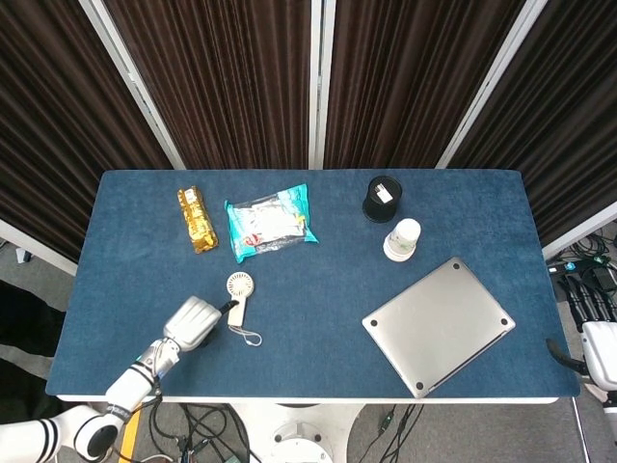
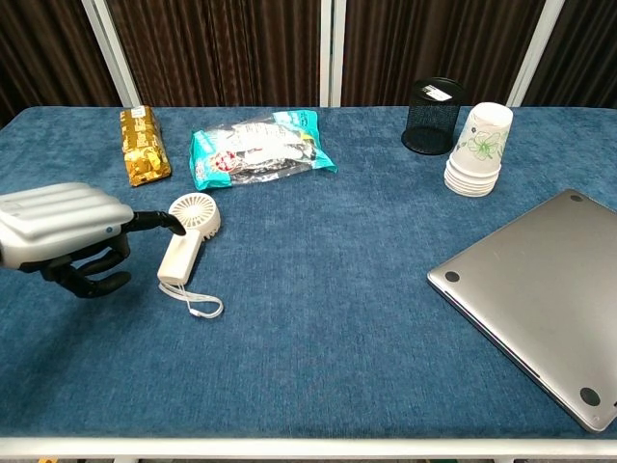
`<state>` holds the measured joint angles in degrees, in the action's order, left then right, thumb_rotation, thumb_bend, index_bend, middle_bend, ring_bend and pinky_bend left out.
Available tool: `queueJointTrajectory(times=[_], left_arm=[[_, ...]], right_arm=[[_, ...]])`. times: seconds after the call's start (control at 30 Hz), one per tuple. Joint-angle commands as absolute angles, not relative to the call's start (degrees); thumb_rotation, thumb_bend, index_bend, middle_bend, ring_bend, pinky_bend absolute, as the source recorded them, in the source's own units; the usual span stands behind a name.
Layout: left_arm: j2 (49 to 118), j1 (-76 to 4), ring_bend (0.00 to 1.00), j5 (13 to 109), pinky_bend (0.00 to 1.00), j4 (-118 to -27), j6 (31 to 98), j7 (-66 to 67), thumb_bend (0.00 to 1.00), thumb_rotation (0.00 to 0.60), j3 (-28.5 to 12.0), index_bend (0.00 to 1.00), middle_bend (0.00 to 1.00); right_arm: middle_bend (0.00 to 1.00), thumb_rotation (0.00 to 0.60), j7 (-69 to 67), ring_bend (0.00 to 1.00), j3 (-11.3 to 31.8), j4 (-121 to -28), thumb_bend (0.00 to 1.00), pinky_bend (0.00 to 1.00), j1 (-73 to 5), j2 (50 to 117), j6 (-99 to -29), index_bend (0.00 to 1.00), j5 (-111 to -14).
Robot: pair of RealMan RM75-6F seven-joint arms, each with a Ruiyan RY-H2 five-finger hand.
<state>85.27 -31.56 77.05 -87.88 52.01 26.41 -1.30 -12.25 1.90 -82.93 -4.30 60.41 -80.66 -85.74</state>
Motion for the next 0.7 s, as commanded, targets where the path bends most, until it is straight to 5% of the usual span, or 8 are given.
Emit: queueJointTrajectory(times=[0.03, 0.7], left_arm=[[85.57, -31.89, 0.82, 76.09, 0.79, -87.51, 51.91, 26.7, 0.46, 0.6, -1.48, 0.14, 0.82], [85.63, -33.24, 0.82, 74.39, 0.79, -87.17, 51.75, 27.5, 0.46, 0.6, -0.14, 0.14, 0.82]], right_arm=[[0.0, 0.6, -12.45, 0.0, 1.93, -82.72, 0.2, 0.0, -4.28, 60.45, -80.55, 0.0, -85.56], [0.0, 0.6, -12.62, 0.0, 1.91, -82.25, 0.2, 0.0, -4.31, 60.6, -80.16, 0.0, -85.37]])
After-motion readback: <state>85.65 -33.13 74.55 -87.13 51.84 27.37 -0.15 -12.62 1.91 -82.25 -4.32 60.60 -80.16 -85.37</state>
